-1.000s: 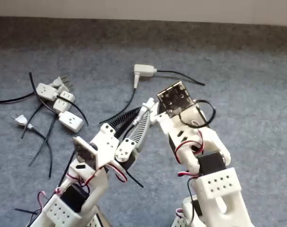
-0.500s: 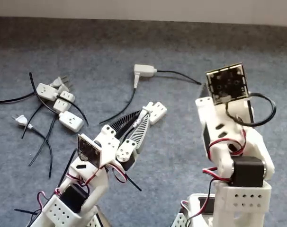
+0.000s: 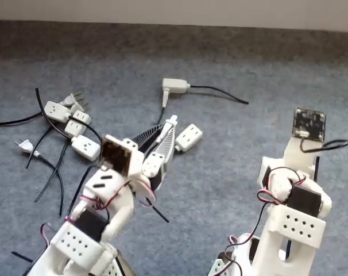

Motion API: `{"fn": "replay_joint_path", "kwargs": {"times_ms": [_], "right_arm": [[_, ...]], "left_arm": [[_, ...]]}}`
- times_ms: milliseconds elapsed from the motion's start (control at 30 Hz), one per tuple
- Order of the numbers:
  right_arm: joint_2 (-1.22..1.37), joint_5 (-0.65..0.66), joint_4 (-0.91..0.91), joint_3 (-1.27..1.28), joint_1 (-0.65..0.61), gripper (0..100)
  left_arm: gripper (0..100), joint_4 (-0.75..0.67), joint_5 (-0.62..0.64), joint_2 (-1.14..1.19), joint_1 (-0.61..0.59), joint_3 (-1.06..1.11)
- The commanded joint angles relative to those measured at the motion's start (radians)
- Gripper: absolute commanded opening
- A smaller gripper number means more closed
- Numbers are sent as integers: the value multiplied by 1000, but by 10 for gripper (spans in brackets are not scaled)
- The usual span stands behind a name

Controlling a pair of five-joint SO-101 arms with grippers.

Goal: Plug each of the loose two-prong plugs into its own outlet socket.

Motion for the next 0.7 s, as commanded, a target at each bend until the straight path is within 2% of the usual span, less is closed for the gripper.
{"fn": "replay_joint_path", "kwargs": {"times_ms": [0, 100, 333, 467, 667], "right_arm": [[-12, -160, -91, 122, 62, 7], [-12, -219, -177, 262, 65, 7], [-12, -226, -384, 512, 59, 8], [-12, -226, -423, 561, 59, 8], [-12, -229, -423, 558, 42, 8]], "left_arm": [[7, 23, 8, 266, -10, -214], [7, 143, 11, 487, -2, -412], [7, 560, 12, 926, 61, -952], [7, 779, 143, 1133, 30, -1236], [7, 970, 249, 1466, -27, -1620]]}}
